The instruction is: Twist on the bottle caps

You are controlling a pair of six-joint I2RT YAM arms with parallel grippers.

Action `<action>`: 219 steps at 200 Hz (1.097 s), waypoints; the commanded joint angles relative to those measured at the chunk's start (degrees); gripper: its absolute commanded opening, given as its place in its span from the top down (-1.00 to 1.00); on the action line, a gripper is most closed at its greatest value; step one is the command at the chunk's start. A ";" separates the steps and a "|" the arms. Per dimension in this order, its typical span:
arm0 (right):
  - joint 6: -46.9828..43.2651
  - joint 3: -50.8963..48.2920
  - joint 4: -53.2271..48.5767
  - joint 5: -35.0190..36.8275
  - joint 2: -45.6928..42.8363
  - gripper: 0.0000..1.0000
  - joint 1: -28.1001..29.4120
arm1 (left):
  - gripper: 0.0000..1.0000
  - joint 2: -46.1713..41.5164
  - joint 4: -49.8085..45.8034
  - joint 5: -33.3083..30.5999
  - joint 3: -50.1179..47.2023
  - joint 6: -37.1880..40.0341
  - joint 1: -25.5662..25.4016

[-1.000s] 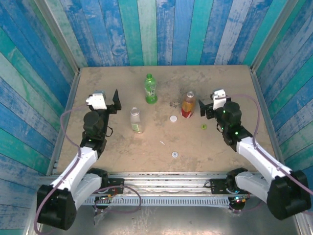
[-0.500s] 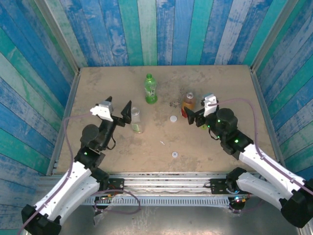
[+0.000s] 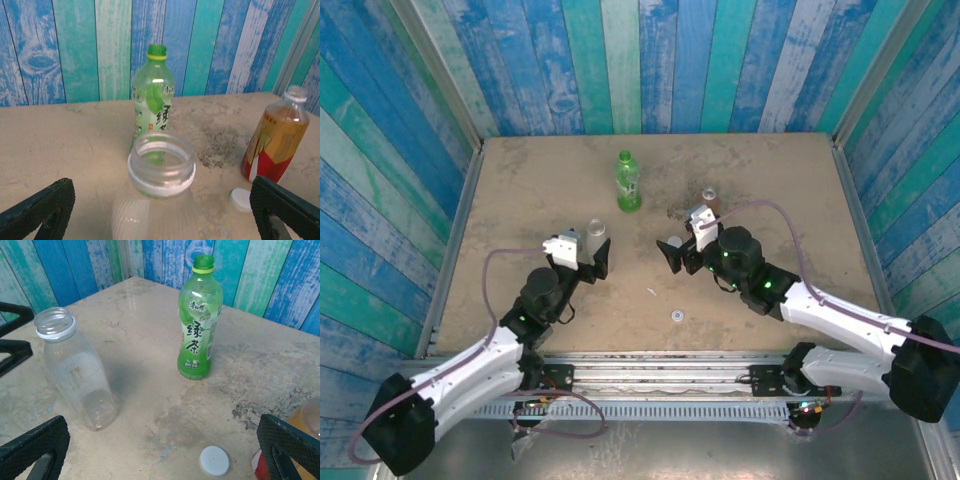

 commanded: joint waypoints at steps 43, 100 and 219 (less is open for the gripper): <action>-1.16 0.33 1.70 0.38 3.48 -1.00 0.61 | -0.88 10.74 14.42 -2.98 -2.27 -0.86 -0.47; -1.07 -0.12 2.16 -0.60 4.55 -1.00 0.58 | -0.91 20.07 22.48 -2.30 -3.32 0.45 -0.47; 0.20 0.16 0.83 1.52 6.06 -1.00 0.54 | -0.41 30.18 28.42 -2.14 -3.27 3.80 -0.43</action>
